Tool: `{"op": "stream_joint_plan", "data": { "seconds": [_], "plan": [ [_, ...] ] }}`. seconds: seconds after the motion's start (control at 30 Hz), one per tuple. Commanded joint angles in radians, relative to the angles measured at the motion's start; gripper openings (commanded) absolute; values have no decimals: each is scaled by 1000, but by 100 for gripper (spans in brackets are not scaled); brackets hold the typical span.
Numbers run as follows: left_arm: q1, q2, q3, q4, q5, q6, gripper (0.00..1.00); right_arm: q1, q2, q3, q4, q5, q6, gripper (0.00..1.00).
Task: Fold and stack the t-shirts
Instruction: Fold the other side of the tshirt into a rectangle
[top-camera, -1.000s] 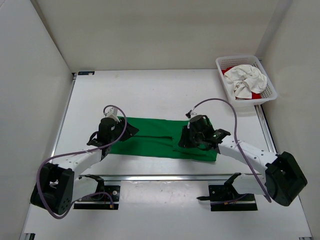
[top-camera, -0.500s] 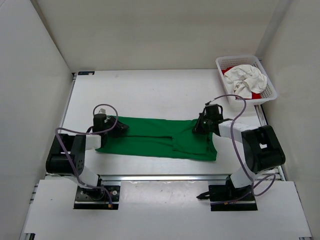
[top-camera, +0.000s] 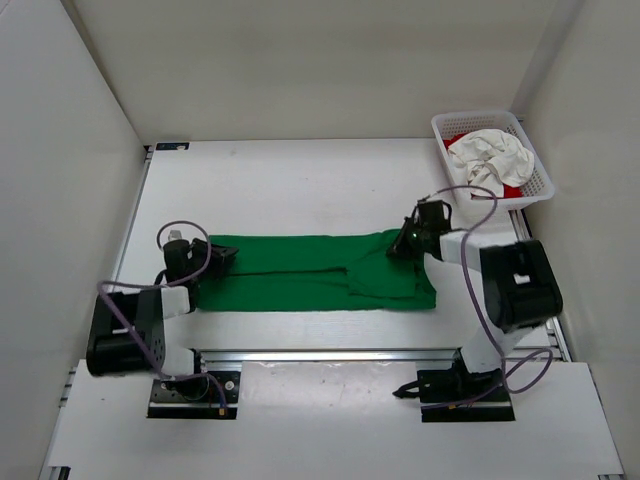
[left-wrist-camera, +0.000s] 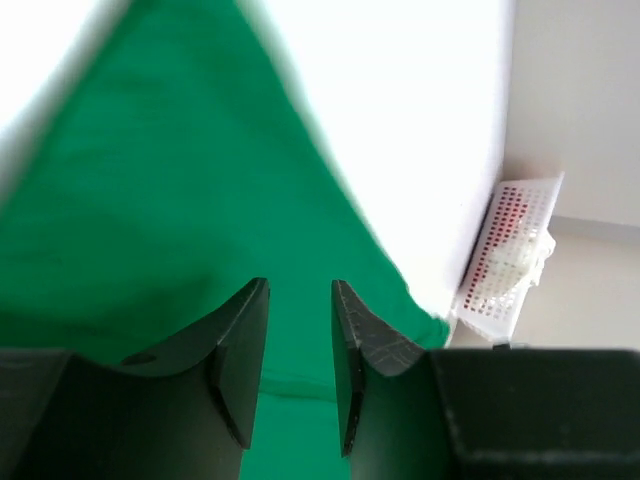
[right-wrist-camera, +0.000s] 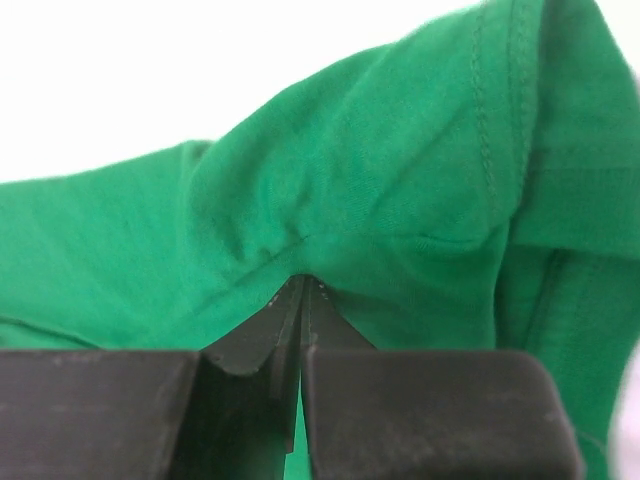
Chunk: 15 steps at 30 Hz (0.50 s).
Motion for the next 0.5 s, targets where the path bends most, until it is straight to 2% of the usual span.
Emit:
{"op": "stream_joint_plan", "data": {
  "seconds": [0.0, 0.03, 0.07, 0.13, 0.23, 0.27, 0.3, 0.37, 0.4, 0.47],
  "plan": [
    [-82, -182, 83, -95, -126, 59, 43, 45, 193, 248, -93, -16, -24, 0],
    [-166, -234, 103, -126, -179, 83, 45, 53, 277, 348, -97, -54, -10, 0],
    [-197, -256, 105, -142, -201, 91, 45, 47, 326, 400, -105, -75, 0, 1],
    [-298, -305, 137, -175, -247, 125, 48, 64, 501, 651, -174, -142, 19, 0],
    [-317, -313, 166, -230, -177, 168, 47, 97, 708, 926, -313, -150, -18, 0],
    [-314, -327, 154, -252, -145, 174, 47, 99, 783, 1152, -362, -151, -26, 0],
    [-311, -339, 129, -252, -125, 180, 47, 110, 814, 1224, -381, -153, -32, 0],
    [-308, -391, 96, -293, -125, 191, 46, 99, 943, 1548, -466, -165, -49, 0],
    [-303, -409, 68, -306, -126, 196, 47, 98, 1012, 1647, -500, -162, -50, 0],
    [-300, -478, 48, -344, -144, 208, 48, 73, 1118, 2057, -611, -208, -52, 1]
  ]
}}
